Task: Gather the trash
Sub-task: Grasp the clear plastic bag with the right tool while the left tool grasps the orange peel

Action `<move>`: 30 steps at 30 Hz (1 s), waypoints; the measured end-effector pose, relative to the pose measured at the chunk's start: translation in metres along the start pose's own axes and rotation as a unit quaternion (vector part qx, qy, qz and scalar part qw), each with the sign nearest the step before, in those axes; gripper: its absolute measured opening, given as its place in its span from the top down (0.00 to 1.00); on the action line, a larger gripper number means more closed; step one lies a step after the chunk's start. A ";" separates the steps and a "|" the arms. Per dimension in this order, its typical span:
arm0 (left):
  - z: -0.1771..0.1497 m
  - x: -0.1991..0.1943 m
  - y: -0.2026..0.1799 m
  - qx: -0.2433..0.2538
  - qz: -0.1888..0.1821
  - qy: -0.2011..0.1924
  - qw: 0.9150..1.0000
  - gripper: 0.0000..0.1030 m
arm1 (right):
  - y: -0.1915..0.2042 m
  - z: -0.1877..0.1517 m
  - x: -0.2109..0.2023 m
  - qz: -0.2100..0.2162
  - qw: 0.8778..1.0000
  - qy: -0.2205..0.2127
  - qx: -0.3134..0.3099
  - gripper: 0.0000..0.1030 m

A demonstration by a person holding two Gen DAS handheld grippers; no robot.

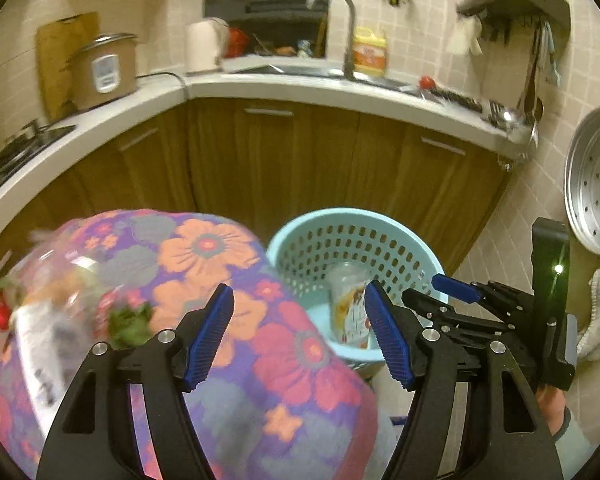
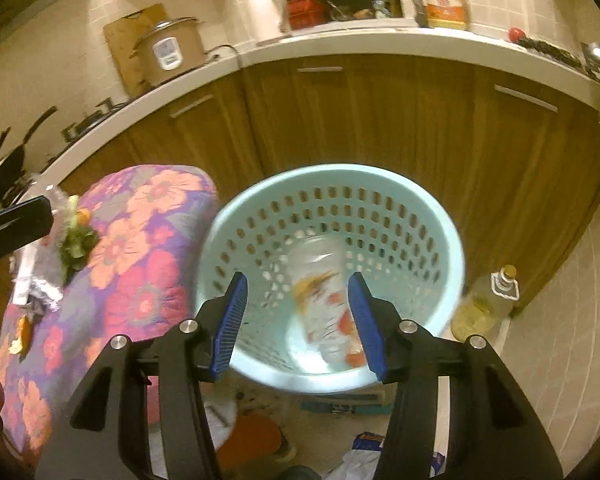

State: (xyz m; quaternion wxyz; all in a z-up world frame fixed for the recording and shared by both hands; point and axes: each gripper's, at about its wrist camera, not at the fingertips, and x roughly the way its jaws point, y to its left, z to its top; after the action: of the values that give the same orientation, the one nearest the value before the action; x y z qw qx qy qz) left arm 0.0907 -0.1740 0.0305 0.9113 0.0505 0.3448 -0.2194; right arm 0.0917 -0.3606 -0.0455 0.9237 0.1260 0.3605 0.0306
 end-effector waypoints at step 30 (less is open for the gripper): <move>-0.157 -0.088 0.186 -0.204 0.068 0.029 0.976 0.24 | 0.233 0.042 0.059 0.205 0.972 0.048 -0.108 0.26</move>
State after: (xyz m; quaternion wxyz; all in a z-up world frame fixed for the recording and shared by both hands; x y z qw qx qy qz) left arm 0.0180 0.0630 -0.0421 0.9047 -0.1070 0.4046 -0.0803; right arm 0.1717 -0.1354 0.0047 0.8877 0.0947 0.3652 0.2640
